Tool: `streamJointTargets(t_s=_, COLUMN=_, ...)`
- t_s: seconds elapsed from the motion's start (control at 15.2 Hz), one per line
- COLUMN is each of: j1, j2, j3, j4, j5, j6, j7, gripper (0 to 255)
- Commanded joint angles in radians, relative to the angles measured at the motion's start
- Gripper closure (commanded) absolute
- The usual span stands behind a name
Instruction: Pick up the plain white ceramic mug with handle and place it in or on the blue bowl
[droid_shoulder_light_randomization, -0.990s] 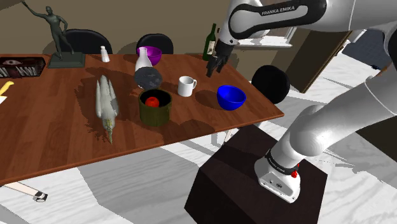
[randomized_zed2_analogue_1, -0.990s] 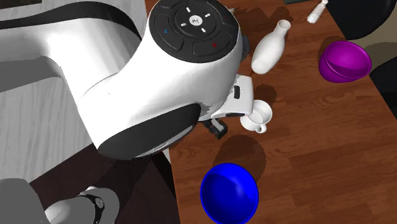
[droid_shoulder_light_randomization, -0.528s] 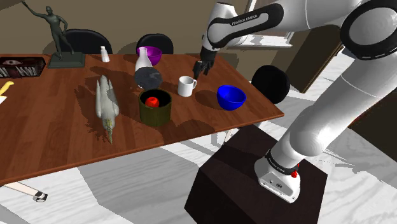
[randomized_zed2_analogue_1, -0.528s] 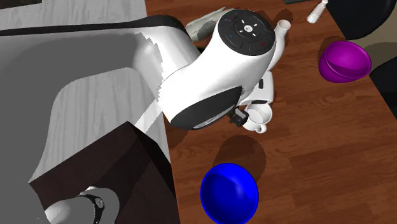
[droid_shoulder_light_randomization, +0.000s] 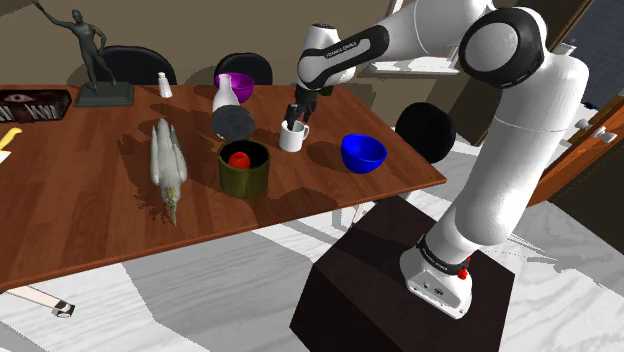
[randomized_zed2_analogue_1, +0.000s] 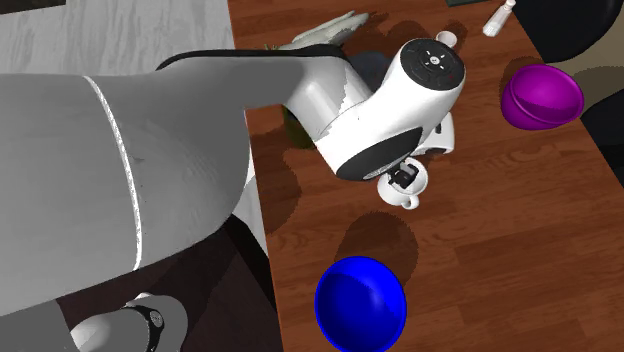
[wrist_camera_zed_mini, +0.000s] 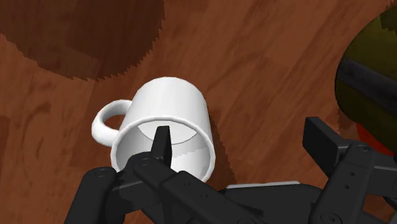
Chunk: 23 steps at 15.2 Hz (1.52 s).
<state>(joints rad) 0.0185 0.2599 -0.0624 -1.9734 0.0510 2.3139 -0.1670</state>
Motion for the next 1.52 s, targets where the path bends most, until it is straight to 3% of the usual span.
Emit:
streamJointTargets(t_s=0.0, j1=0.000, j2=0.075, j3=-0.001, j4=0.068, j5=-0.004, j6=0.007, j7=0.003, gripper=0)
streamJointTargets(t_s=0.26, j1=-0.003, j2=0.236, j3=-0.003, j4=0.229, j5=-0.009, j6=0.008, j7=0.005, gripper=0)
streamJointTargets(t_s=0.79, j1=-0.006, j2=0.309, j3=0.001, j4=0.233, j5=-0.004, j6=0.076, j7=0.001, gripper=0)
streamJointTargets(t_s=1.32, j1=-0.006, j2=0.309, j3=0.001, j4=0.233, j5=-0.004, j6=0.076, j7=0.001, gripper=0)
streamJointTargets(t_s=1.39, j1=-0.006, j2=0.309, j3=0.001, j4=0.233, j5=-0.004, j6=0.076, j7=0.001, gripper=255)
streamJointTargets(t_s=1.45, j1=-0.006, j2=0.309, j3=0.001, j4=0.233, j5=-0.004, j6=0.076, j7=0.001, gripper=255)
